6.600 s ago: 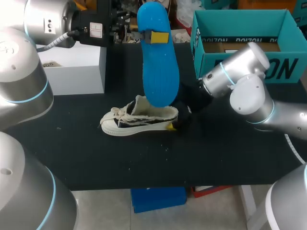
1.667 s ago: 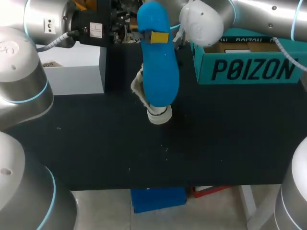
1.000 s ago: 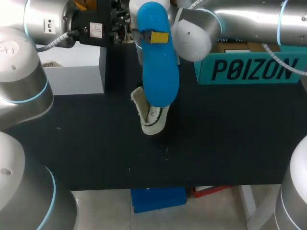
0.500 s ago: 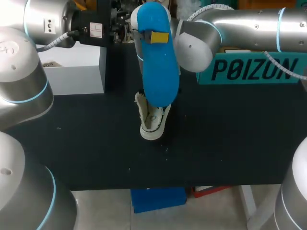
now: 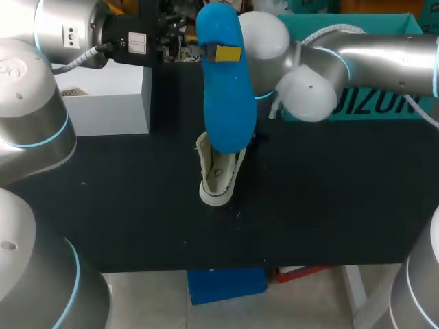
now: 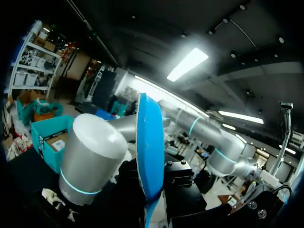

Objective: Take the shoe out of the shoebox, open the shoe tongue, remove and reinsert the insole, then place the shoe into the shoebox

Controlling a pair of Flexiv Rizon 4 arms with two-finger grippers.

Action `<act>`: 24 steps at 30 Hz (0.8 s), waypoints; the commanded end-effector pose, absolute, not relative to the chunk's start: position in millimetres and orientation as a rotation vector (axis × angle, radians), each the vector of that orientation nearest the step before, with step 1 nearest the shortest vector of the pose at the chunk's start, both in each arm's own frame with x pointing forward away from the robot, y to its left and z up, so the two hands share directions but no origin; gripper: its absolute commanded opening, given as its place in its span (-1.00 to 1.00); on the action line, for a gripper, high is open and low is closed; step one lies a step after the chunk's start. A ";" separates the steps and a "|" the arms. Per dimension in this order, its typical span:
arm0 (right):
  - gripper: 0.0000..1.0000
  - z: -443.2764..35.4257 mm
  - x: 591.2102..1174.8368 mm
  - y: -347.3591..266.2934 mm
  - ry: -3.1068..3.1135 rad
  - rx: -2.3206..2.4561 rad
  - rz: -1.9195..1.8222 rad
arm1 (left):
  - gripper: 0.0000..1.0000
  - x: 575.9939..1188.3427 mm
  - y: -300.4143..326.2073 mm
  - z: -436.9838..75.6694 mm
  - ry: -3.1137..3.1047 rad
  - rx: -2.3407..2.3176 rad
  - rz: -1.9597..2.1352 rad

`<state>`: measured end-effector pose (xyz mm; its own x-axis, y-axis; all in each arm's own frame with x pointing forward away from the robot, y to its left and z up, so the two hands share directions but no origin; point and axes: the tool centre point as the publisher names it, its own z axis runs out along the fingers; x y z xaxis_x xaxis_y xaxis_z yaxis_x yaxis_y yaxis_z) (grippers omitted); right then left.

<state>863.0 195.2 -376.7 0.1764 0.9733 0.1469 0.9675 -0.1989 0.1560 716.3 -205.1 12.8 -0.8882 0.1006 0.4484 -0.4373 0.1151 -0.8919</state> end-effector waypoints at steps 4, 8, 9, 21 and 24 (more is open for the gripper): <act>1.00 -353.8 854.3 169.8 2.121 2.283 1.031 | -1.00 715.7 -206.0 12.2 -2.003 0.329 1.826; 1.00 -344.6 855.6 164.6 2.175 2.181 1.192 | -1.00 715.7 -206.0 12.2 -2.003 0.329 1.826; 1.00 -344.6 855.6 164.6 2.175 2.181 1.192 | -1.00 715.7 -206.0 12.2 -2.003 0.329 1.826; 1.00 -344.6 855.6 164.6 2.175 2.181 1.192 | -1.00 715.7 -206.0 12.2 -2.003 0.329 1.826; 1.00 -344.6 855.6 164.6 2.175 2.181 1.192 | -1.00 715.7 -206.0 12.2 -2.003 0.329 1.826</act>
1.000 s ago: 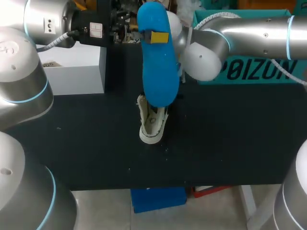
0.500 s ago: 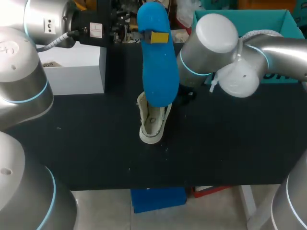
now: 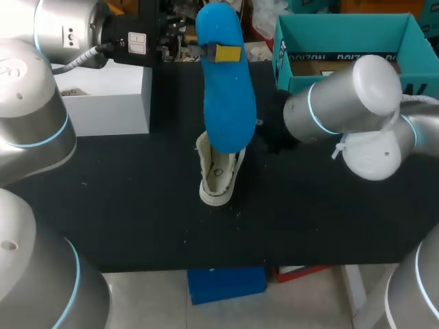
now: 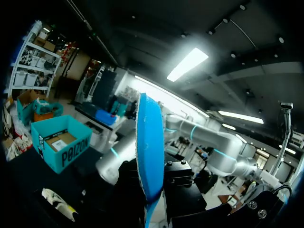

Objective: Take the shoe out of the shoebox, open the shoe tongue, remove and reinsert the insole, then place the shoe into the shoebox

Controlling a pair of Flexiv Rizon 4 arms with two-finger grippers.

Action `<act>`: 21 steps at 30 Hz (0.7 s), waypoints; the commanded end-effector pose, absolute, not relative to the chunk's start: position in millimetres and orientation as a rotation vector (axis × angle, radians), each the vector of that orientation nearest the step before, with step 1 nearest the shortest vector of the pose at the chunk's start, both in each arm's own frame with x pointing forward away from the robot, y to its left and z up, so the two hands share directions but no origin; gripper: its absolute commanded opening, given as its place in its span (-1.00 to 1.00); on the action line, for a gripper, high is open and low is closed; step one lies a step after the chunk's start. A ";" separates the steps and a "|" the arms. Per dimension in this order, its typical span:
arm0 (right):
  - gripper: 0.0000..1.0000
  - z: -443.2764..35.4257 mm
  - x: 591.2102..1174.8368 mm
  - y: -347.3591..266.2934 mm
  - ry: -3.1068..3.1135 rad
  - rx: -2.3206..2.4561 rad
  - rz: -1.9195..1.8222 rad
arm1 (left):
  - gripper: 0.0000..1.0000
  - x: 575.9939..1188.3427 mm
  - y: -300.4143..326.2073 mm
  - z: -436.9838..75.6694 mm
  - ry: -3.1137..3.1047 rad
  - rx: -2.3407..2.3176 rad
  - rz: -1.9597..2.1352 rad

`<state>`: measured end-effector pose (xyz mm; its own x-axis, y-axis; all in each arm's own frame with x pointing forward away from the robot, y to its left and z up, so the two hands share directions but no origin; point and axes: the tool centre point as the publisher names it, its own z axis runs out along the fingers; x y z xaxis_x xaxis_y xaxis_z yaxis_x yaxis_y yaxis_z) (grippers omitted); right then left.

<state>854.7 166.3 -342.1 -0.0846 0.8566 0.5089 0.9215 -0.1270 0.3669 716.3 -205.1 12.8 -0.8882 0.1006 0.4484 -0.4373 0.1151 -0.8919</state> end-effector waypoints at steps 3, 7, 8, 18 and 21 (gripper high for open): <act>1.00 -340.6 854.8 162.3 -1.928 -1.958 -1.110 | -1.00 715.7 -206.0 12.2 -2.003 0.329 1.826; 1.00 -328.9 858.5 156.0 -1.831 -1.898 -1.187 | -1.00 715.7 -206.0 12.2 -2.003 0.329 1.826; 1.00 -326.0 859.6 156.0 -1.804 -1.876 -1.214 | -1.00 715.7 -206.0 12.2 -2.003 0.329 1.826; 1.00 -306.8 872.2 149.3 -1.643 -1.725 -1.373 | -1.00 715.7 -206.0 12.2 -2.003 0.329 1.826; 1.00 -300.1 872.8 149.5 -1.608 -1.669 -1.402 | -1.00 715.7 -206.0 12.2 -2.003 0.329 1.826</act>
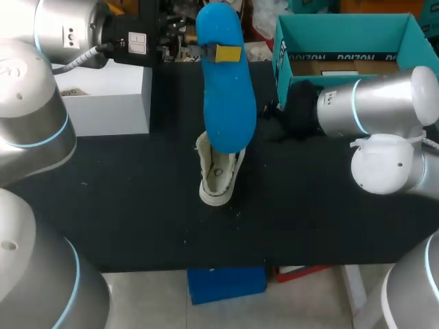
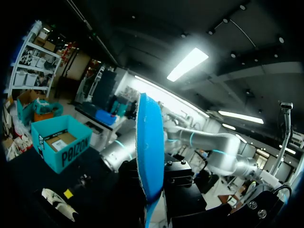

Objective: Take the shoe out of the shoebox, open the shoe tongue, remove and reinsert the insole, then place the shoe into the shoebox

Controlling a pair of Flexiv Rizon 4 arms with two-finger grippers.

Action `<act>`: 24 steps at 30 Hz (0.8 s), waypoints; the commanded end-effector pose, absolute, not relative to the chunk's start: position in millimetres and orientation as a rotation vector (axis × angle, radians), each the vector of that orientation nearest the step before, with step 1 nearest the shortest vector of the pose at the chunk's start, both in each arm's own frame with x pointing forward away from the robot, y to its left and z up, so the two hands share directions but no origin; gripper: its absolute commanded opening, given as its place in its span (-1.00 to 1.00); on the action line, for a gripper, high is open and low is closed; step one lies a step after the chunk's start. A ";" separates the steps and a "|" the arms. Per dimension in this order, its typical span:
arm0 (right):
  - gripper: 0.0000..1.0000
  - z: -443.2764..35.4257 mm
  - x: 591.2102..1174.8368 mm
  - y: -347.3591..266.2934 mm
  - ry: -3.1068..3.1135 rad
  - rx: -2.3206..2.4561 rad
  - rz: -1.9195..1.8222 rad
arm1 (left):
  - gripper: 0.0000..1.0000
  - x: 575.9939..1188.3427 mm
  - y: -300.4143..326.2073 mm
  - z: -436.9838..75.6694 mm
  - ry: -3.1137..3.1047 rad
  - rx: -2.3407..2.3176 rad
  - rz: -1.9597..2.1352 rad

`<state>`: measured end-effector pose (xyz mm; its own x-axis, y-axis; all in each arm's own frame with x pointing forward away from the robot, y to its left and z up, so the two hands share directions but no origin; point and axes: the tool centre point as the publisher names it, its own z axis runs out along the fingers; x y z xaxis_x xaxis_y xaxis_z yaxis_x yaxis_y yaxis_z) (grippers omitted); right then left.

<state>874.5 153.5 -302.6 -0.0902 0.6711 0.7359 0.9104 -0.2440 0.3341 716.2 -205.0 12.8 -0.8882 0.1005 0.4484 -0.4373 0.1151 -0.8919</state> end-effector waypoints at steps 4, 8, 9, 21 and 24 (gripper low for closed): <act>1.00 -291.2 871.9 149.6 -1.480 -1.558 -1.453 | -1.00 715.7 -206.0 12.2 -2.003 0.329 1.826; 1.00 -281.7 870.4 148.7 -1.377 -1.447 -1.511 | -1.00 715.7 -206.0 12.2 -2.003 0.329 1.826; 1.00 -279.2 870.2 147.9 -1.355 -1.428 -1.524 | -1.00 715.7 -206.0 12.2 -2.003 0.329 1.826; 1.00 -260.0 869.6 142.1 -1.252 -1.297 -1.585 | -1.00 715.7 -206.0 12.2 -2.003 0.329 1.826; 1.00 -256.2 869.3 142.2 -1.236 -1.268 -1.593 | -1.00 715.7 -206.0 12.2 -2.003 0.329 1.826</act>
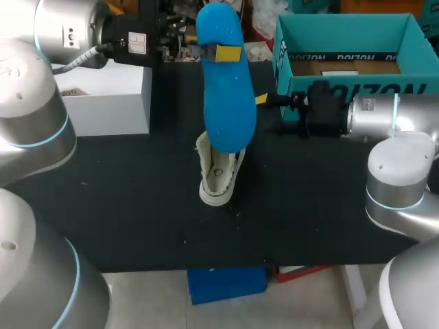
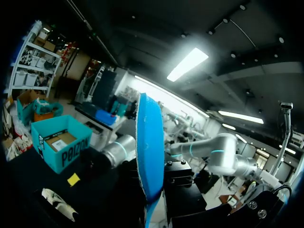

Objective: Take the shoe out of the shoebox, open the shoe tongue, remove and reinsert the insole, then place the shoe into the shoebox

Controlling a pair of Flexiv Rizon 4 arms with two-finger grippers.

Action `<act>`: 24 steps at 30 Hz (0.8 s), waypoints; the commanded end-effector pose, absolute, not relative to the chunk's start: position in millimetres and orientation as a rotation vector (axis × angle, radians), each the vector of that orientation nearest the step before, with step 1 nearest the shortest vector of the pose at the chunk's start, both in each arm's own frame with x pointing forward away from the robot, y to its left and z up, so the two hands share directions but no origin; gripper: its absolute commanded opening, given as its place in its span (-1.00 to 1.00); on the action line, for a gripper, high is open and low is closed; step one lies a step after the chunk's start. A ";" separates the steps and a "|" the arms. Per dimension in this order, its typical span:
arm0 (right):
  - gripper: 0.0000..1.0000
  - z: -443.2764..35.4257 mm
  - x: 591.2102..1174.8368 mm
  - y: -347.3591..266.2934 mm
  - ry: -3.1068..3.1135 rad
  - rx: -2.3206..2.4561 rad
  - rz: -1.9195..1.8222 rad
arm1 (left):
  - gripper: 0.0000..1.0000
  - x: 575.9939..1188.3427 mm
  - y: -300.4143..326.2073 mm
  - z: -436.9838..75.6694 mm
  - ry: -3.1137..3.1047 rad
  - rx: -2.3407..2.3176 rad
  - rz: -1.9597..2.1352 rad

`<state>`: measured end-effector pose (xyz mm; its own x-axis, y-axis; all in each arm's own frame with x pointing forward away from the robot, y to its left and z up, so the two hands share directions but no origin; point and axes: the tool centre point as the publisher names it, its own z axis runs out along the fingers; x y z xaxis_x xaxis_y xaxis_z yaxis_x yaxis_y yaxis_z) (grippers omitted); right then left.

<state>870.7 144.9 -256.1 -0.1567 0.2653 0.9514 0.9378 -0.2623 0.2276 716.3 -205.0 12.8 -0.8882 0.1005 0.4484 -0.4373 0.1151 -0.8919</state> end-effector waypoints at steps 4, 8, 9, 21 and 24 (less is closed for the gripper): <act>1.00 -252.4 869.1 142.0 -1.255 -1.255 -1.579 | -1.00 715.7 -206.0 12.2 -2.003 0.329 1.826; 1.00 -247.2 869.6 139.4 -1.280 -1.249 -1.549 | -1.00 715.7 -206.0 12.2 -2.003 0.329 1.826; 1.00 -246.0 869.8 138.9 -1.290 -1.252 -1.536 | -1.00 715.7 -206.0 12.2 -2.003 0.329 1.826; 1.00 -235.0 871.2 135.4 -1.391 -1.305 -1.415 | -1.00 715.7 -206.0 12.2 -2.003 0.329 1.826; 1.00 -236.5 869.9 136.2 -1.400 -1.310 -1.393 | -1.00 715.7 -206.0 12.2 -2.003 0.329 1.826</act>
